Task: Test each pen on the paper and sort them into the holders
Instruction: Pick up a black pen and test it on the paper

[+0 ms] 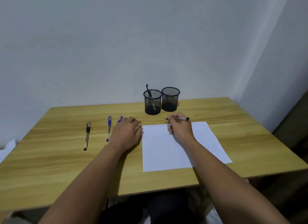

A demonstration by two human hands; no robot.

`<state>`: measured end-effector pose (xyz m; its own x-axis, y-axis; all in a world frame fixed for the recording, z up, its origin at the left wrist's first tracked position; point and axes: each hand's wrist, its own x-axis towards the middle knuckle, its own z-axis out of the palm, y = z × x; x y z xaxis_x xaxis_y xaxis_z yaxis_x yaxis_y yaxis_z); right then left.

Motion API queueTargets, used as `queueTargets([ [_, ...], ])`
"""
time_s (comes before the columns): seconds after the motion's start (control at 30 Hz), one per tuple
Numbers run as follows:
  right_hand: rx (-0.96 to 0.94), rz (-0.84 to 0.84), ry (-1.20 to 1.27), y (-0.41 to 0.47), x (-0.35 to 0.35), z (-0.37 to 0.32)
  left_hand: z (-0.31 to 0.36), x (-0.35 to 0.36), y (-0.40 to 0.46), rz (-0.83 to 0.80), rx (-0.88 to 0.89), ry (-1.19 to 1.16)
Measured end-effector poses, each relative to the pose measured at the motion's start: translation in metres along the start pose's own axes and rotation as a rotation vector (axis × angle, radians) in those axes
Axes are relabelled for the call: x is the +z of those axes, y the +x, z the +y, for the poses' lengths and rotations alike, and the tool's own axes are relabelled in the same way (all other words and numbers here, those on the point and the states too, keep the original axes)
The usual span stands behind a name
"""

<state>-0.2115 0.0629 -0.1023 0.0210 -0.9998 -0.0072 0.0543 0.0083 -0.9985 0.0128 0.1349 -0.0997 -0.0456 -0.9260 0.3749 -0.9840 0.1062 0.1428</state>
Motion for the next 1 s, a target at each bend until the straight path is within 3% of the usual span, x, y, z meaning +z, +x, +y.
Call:
queueTargets([
  [0.17, -0.045, 0.043, -0.098, -0.006, -0.009, 0.005, 0.018, 0.008, -0.01, -0.176, 0.104, -0.067],
  [0.53, -0.119, -0.043, -0.044, 0.018, 0.018, -0.003, 0.012, 0.025, -0.016, -0.105, 0.078, -0.17],
  [1.0, -0.114, -0.054, -0.289, 0.028, 0.018, 0.018, 0.011, 0.03, -0.015, -0.116, 0.039, -0.123],
])
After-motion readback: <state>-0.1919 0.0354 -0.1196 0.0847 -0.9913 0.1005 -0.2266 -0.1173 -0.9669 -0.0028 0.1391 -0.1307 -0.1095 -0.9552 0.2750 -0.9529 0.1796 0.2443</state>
